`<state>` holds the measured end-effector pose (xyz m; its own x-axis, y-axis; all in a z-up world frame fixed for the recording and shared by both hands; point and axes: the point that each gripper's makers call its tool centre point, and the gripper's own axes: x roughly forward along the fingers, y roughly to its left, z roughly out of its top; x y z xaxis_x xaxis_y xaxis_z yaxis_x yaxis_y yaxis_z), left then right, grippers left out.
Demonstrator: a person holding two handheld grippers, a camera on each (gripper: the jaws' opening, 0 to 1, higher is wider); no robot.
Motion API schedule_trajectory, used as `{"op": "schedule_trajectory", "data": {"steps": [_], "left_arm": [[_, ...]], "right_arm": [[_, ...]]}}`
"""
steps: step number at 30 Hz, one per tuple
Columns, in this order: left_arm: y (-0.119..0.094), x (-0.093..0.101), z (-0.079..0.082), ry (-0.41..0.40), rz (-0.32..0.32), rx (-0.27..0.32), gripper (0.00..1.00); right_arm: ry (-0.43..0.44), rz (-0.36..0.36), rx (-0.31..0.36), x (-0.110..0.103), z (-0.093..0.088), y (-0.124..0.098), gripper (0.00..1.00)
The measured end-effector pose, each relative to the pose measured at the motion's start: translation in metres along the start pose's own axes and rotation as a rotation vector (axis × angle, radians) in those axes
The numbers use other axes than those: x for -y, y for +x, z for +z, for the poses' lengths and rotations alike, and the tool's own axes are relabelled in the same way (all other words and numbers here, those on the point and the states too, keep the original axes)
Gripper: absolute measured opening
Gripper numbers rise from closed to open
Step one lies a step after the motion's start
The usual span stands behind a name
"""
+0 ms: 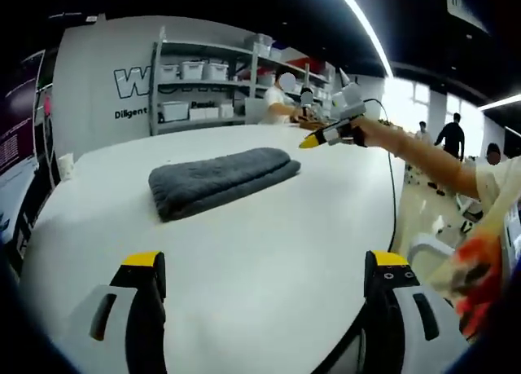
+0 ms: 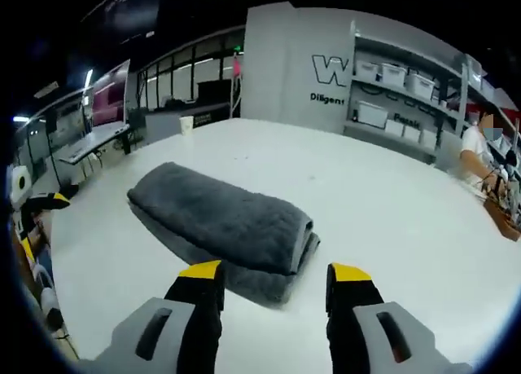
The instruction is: Open the folded towel by lifting each exposed corner and separating the folded layers until the towel lies flat within the target outline without major curled edges
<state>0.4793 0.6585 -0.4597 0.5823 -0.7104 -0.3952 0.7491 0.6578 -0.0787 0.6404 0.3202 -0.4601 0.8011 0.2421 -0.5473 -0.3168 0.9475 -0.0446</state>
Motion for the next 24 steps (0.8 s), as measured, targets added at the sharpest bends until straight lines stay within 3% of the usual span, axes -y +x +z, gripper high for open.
{"op": "schedule_trajectory", "data": {"steps": [3, 7, 11, 15, 18, 21, 24], "left_arm": [[-0.002, -0.004, -0.001, -0.014, 0.004, 0.002, 0.99], [-0.003, -0.008, -0.002, -0.035, 0.022, 0.007, 0.99], [-0.002, -0.007, -0.004, -0.033, 0.020, 0.000, 0.99], [-0.001, -0.005, -0.003, -0.036, 0.004, 0.002, 0.99], [-0.001, -0.006, -0.004, -0.042, 0.004, -0.002, 0.99], [-0.001, -0.006, -0.005, -0.046, 0.003, -0.005, 0.98], [-0.001, -0.007, -0.004, -0.048, 0.009, -0.003, 0.98]], "right_arm": [[0.021, -0.026, -0.054, 0.011, -0.006, 0.015, 0.44], [0.140, 0.021, -0.039, 0.010, -0.008, 0.029, 0.24], [0.176, -0.015, -0.076, 0.020, -0.017, 0.041, 0.29], [0.286, 0.023, -0.117, 0.018, -0.029, 0.057, 0.20], [0.303, 0.032, -0.129, 0.017, -0.036, 0.061, 0.16], [0.334, 0.072, -0.099, 0.009, -0.034, 0.064, 0.05], [0.336, 0.080, -0.099, 0.011, -0.036, 0.065, 0.02]]}}
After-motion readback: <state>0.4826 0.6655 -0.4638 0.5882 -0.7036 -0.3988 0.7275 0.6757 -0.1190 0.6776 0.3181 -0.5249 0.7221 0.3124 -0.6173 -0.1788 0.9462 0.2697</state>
